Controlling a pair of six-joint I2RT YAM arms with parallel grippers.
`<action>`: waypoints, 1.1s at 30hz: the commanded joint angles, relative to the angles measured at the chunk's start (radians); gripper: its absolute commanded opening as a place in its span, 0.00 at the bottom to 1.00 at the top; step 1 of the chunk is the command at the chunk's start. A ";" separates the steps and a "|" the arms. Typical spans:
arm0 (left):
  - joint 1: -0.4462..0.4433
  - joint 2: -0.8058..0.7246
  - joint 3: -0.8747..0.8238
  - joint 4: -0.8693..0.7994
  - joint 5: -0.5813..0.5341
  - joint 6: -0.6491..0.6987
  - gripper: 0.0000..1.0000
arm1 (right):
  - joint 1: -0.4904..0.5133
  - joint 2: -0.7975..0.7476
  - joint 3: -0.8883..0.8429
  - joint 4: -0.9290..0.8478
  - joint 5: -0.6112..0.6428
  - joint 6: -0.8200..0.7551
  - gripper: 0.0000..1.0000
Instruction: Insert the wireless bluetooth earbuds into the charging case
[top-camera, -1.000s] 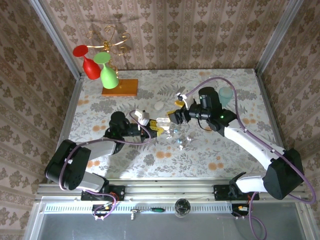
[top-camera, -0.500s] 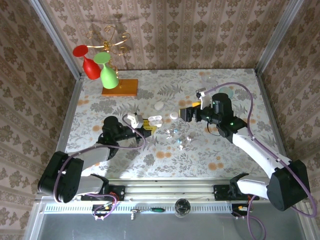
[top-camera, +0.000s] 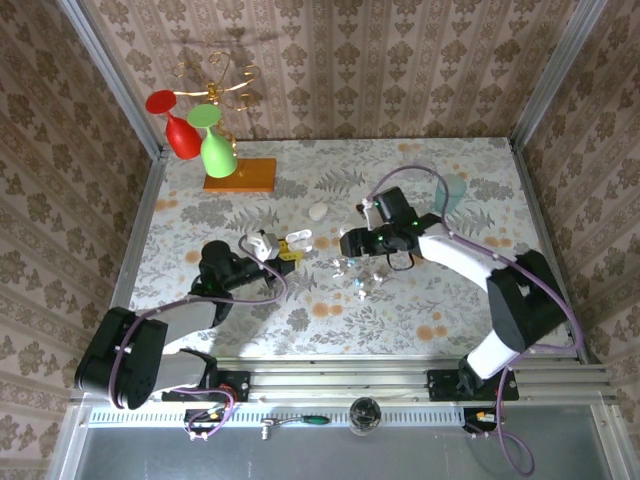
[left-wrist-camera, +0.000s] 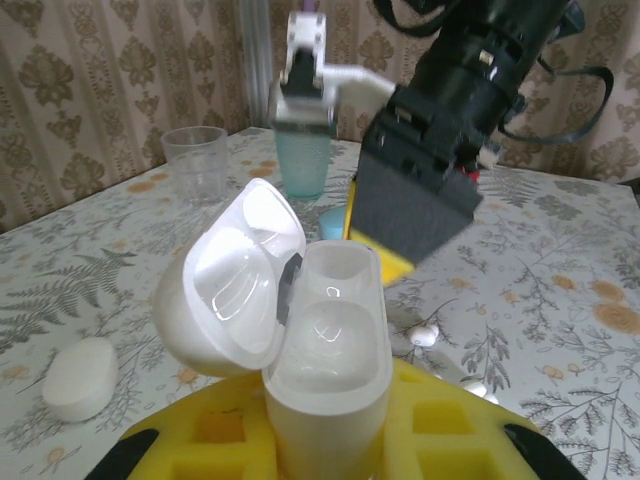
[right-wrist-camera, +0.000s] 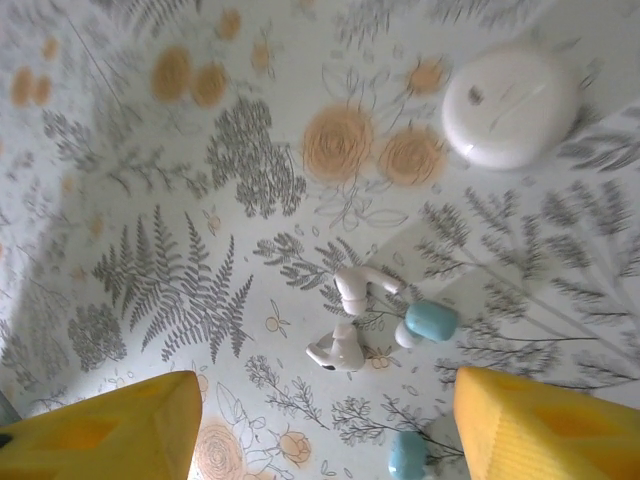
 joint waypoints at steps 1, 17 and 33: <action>0.021 -0.020 -0.019 0.078 -0.016 -0.030 0.02 | 0.057 0.073 0.066 -0.119 0.009 -0.017 0.65; 0.048 -0.067 -0.096 0.126 -0.040 -0.039 0.00 | 0.067 0.454 0.478 -0.398 -0.034 -0.296 0.63; 0.051 -0.101 -0.092 0.083 -0.039 -0.030 0.00 | 0.055 0.470 0.444 -0.425 -0.042 -0.335 0.61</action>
